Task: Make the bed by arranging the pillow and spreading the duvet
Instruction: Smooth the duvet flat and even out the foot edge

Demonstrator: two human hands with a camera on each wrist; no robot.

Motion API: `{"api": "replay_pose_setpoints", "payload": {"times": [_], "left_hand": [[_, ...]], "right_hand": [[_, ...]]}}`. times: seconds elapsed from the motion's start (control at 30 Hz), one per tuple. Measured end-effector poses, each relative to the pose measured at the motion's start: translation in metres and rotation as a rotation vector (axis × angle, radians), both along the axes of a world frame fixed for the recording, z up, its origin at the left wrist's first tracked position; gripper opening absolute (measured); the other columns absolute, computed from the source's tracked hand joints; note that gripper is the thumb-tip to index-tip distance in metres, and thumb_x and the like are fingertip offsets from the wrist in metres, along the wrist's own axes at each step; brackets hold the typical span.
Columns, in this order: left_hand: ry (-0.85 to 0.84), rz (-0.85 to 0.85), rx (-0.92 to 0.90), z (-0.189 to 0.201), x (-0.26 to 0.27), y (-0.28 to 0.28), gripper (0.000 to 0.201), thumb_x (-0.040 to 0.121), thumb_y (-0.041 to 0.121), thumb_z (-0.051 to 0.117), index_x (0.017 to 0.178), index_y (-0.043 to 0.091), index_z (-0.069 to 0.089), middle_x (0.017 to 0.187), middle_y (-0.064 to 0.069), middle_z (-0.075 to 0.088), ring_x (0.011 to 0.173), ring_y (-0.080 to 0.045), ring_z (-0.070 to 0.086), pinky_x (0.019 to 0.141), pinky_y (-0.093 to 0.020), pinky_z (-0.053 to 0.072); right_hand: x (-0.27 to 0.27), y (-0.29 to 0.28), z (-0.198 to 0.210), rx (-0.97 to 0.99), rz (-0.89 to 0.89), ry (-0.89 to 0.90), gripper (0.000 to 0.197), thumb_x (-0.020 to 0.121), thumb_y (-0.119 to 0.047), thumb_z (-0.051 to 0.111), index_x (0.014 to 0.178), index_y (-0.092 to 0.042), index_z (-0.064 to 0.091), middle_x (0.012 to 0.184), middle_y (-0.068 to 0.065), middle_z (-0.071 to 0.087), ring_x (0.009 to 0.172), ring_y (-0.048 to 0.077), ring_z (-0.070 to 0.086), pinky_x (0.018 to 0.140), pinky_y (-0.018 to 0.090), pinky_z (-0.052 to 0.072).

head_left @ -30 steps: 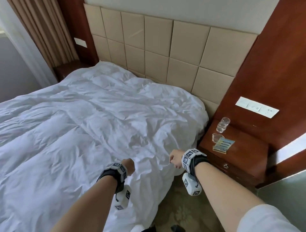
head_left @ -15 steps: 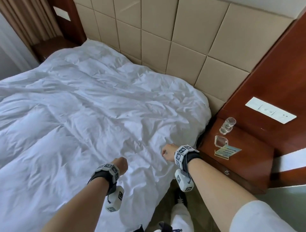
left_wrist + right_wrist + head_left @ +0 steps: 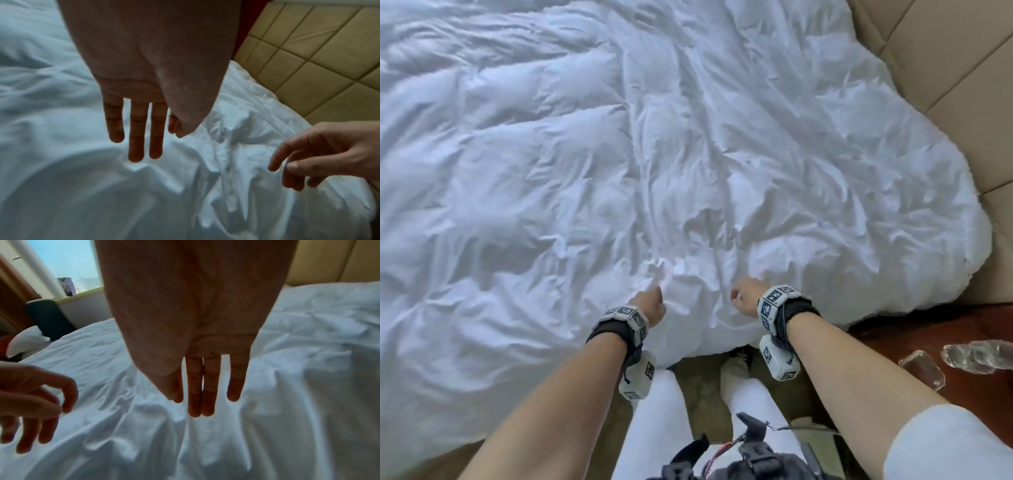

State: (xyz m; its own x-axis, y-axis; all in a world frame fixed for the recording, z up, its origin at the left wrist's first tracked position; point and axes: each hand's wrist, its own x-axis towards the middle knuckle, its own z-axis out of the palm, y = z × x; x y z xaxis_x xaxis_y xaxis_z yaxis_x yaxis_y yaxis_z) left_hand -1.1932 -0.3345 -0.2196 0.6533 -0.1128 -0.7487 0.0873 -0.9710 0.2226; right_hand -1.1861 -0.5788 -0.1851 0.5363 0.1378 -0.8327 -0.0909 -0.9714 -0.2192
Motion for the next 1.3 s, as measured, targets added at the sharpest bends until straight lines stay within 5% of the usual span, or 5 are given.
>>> {"api": "replay_pose_setpoints", "payload": {"times": [0.23,0.43,0.67,0.97,1.3], "left_hand": [[0.150,0.096,-0.004,-0.069,-0.072,0.018,0.038,0.095,0.029,0.047,0.060,0.013,0.051,0.063,-0.007,0.049,0.074,-0.028,0.054,0.057,-0.029,0.037],[-0.106,0.097,0.152,-0.158,-0.103,0.051,0.106,0.081,0.050,0.066,0.155,0.025,-0.005,0.163,0.006,-0.006,0.152,-0.021,-0.003,0.116,-0.062,0.013],[-0.554,0.178,0.153,-0.216,-0.098,0.054,0.058,0.075,0.028,0.075,0.129,0.028,0.054,0.139,0.007,0.051,0.138,-0.019,0.036,0.105,-0.054,0.027],[-0.221,0.275,-0.150,-0.091,-0.099,0.054,0.022,0.079,0.036,0.075,0.075,0.015,0.076,0.061,-0.003,0.057,0.067,-0.021,0.058,0.053,-0.025,0.035],[-0.003,0.314,-0.405,0.033,-0.124,0.085,0.020,0.093,0.014,0.058,0.101,0.003,0.073,0.093,-0.008,0.076,0.073,-0.018,0.069,0.059,-0.021,0.052]], "right_hand": [[-0.032,0.024,-0.081,-0.017,0.262,0.049,0.039,0.096,-0.041,0.050,0.121,-0.015,0.064,0.123,0.008,0.067,0.108,0.028,0.063,0.096,0.041,0.051],[-0.054,0.049,-0.192,-0.091,0.484,-0.231,0.109,0.065,-0.059,0.078,0.150,-0.023,0.019,0.156,0.011,0.020,0.141,0.036,0.026,0.118,0.046,0.027],[-0.029,0.079,-0.216,-0.174,0.408,-0.440,0.028,0.089,-0.015,0.065,0.117,-0.014,0.067,0.116,0.017,0.067,0.110,0.037,0.061,0.090,0.039,0.051],[-0.063,0.057,-0.099,-0.263,0.275,-0.306,0.023,0.089,-0.006,0.064,0.070,-0.012,0.052,0.098,0.012,0.068,0.092,0.032,0.065,0.088,0.039,0.055],[-0.073,0.099,0.032,-0.217,0.267,-0.251,0.019,0.088,-0.009,0.057,0.098,-0.013,0.073,0.099,0.011,0.073,0.092,0.031,0.070,0.084,0.037,0.056]]}}
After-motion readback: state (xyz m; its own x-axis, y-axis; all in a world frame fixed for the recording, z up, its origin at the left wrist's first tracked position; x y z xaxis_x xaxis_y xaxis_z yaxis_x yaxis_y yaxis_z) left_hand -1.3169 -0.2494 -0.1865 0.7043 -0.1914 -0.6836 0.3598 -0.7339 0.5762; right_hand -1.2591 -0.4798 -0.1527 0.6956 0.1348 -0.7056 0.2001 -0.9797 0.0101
